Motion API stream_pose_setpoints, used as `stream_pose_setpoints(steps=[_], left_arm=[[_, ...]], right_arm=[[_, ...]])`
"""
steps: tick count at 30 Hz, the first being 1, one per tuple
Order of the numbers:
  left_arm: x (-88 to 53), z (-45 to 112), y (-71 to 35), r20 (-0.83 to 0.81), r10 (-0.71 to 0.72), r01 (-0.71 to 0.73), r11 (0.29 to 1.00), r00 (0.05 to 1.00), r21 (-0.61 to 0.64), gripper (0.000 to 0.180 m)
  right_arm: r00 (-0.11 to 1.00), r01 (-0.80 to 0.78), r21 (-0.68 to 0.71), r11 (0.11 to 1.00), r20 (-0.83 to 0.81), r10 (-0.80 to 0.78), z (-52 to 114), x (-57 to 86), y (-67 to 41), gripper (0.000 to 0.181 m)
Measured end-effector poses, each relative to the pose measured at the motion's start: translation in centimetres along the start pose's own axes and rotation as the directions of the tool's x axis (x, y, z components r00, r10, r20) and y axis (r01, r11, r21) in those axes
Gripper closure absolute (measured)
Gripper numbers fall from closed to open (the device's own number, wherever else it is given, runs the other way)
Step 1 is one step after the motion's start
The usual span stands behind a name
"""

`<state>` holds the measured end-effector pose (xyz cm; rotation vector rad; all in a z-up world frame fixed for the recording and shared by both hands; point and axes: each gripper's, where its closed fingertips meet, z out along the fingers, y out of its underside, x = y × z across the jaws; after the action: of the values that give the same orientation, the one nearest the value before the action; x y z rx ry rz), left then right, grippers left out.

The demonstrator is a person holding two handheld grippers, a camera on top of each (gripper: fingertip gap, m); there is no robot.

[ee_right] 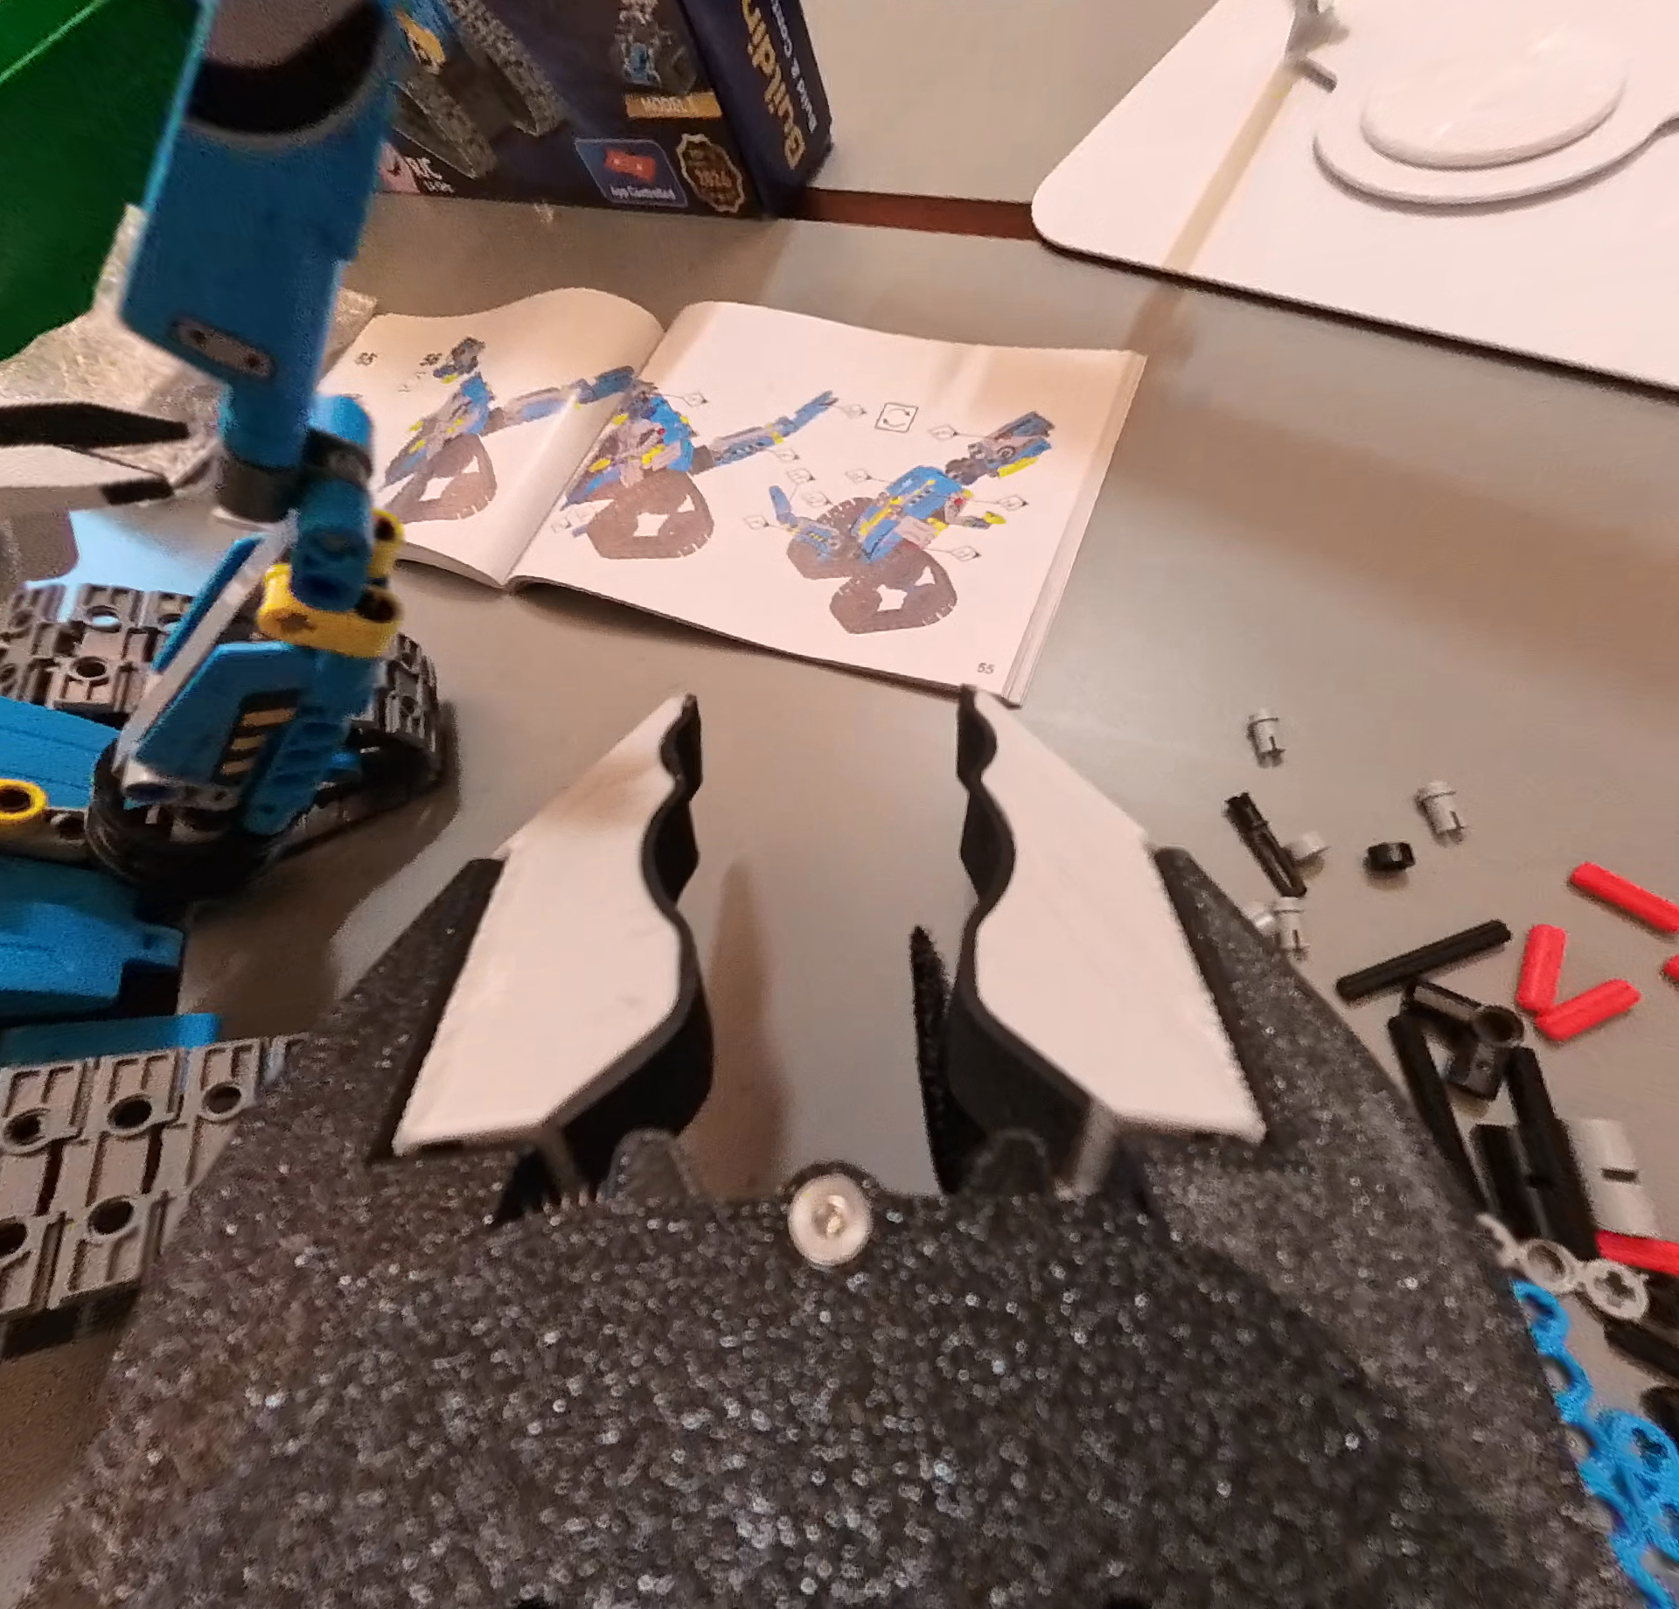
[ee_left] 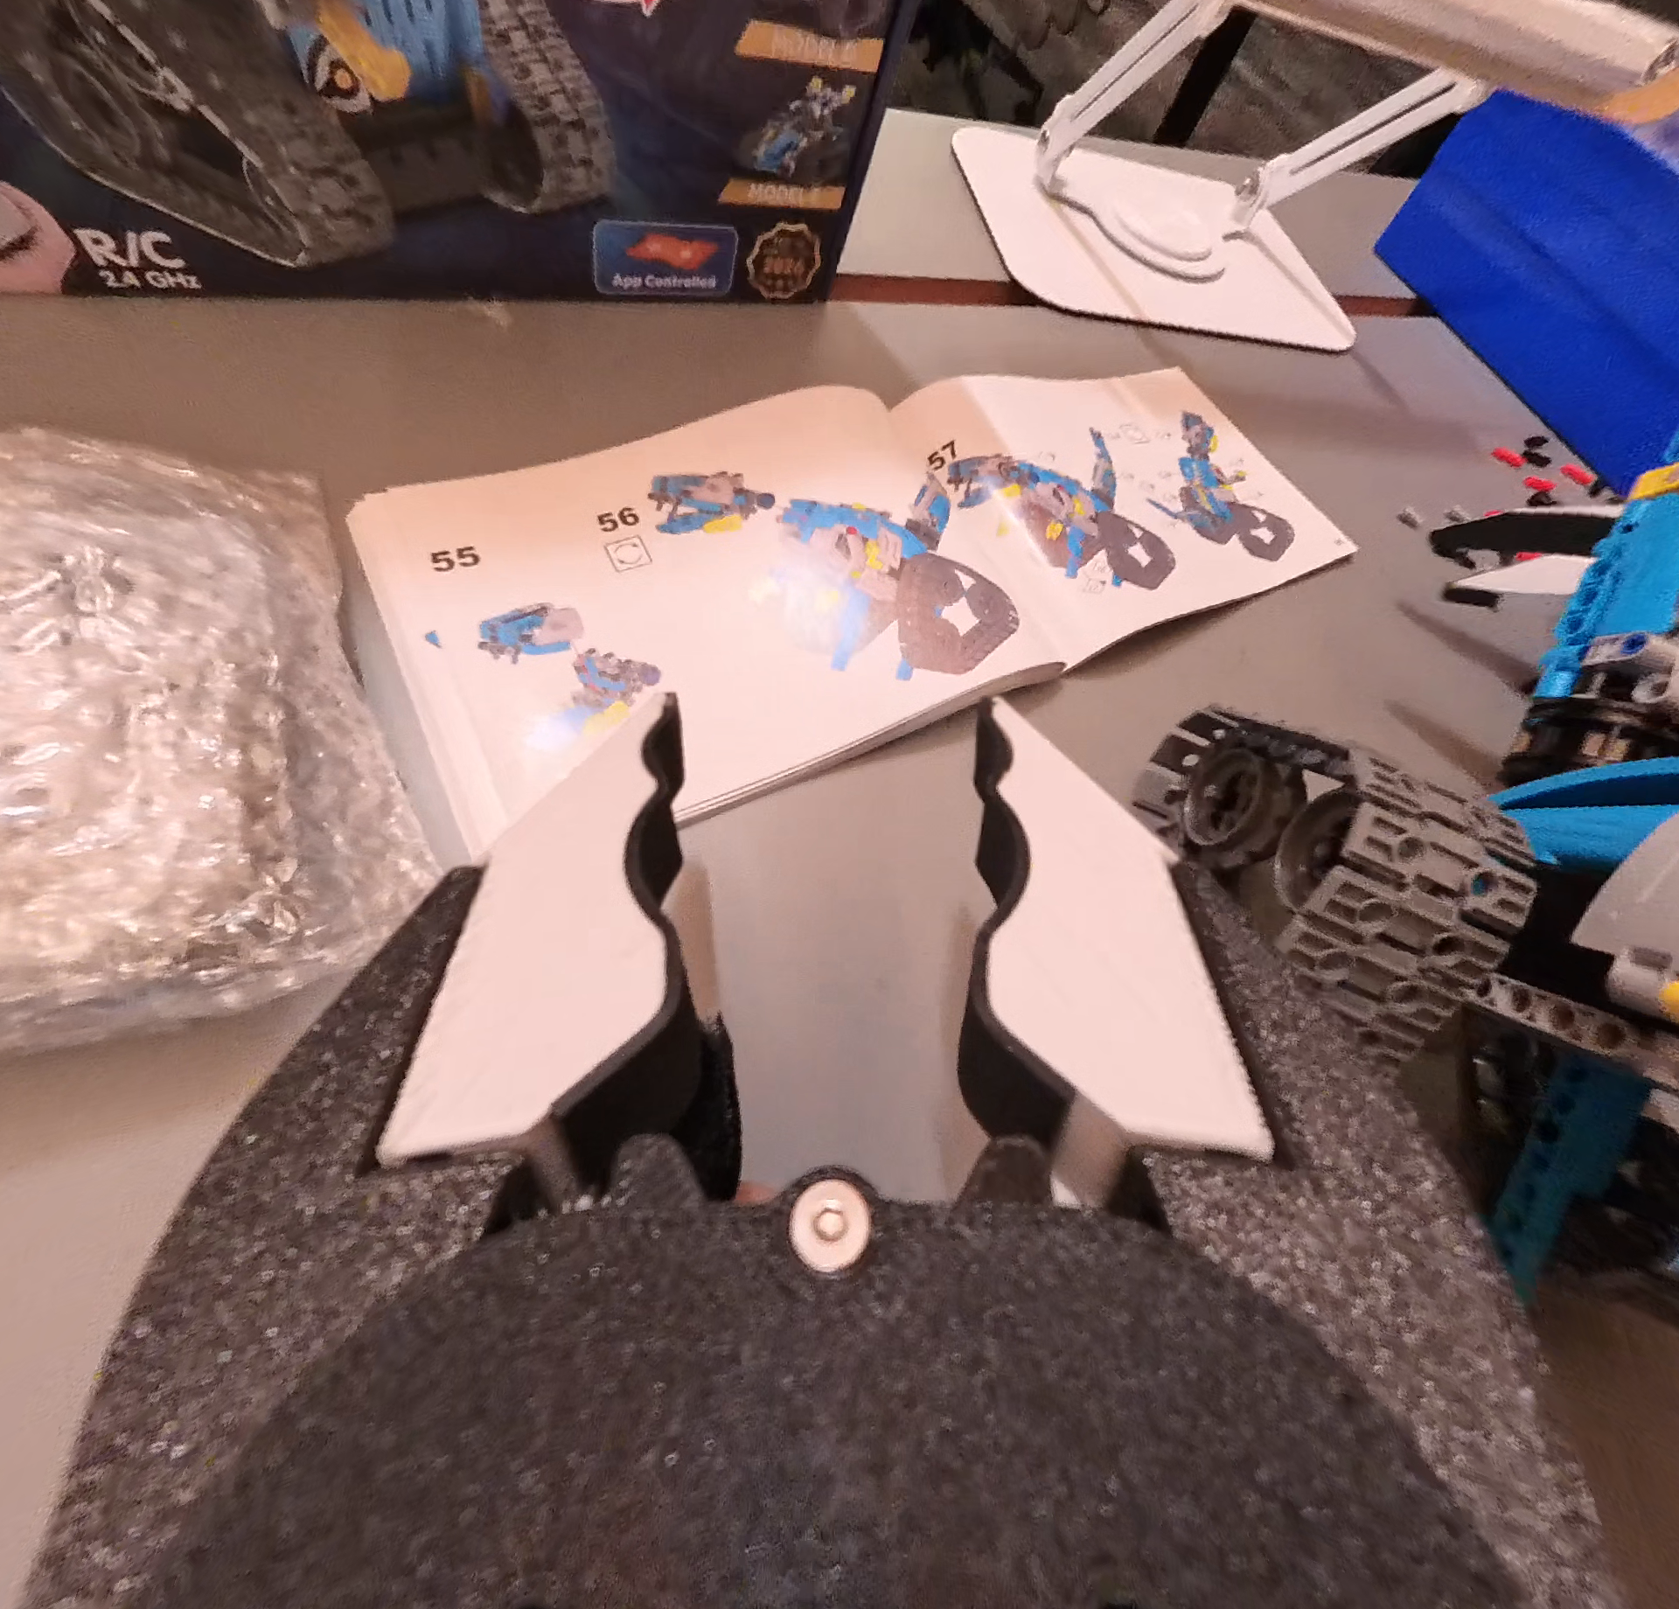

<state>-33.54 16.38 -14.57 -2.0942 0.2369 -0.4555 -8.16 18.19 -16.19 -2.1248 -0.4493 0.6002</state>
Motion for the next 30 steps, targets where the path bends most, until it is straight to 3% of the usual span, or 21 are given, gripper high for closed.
stream_pose_setpoints(steps=[15,18,21,23,27,30], left_arm=[[-0.7,-0.7,0.0,0.040,0.060,-0.059,0.998,0.997,-0.005,0.119],[-2.2,-2.8,-1.5,0.072,0.046,-0.050,0.997,0.996,0.055,0.119],[-0.9,-7.1,-2.3,-0.046,-0.033,0.038,0.992,0.998,0.116,0.117],[2.1,-10.4,-1.4,-0.180,0.016,0.008,0.991,0.984,0.132,0.117],[9.0,-14.3,3.6,-0.329,0.111,-0.092,0.993,0.938,0.074,0.108],[14.0,-14.5,6.3,-0.390,0.077,-0.067,0.997,0.918,0.039,0.095]], right_arm=[[1.000,0.015,0.024,1.000,0.018,-0.016,-0.7,0.4,-0.6,0.129],[0.979,-0.052,0.014,0.999,0.199,0.048,-2.6,-0.2,-1.3,0.129],[0.883,-0.187,0.069,0.980,0.449,0.137,-5.7,-2.4,-3.6,0.125],[0.818,-0.201,0.053,0.978,0.559,0.138,-6.7,-4.2,-3.7,0.116],[0.728,-0.214,-0.062,0.975,0.655,0.201,-5.0,-7.9,-1.9,0.108],[0.693,-0.219,-0.061,0.974,0.693,0.199,-3.8,-10.3,-2.3,0.116]])
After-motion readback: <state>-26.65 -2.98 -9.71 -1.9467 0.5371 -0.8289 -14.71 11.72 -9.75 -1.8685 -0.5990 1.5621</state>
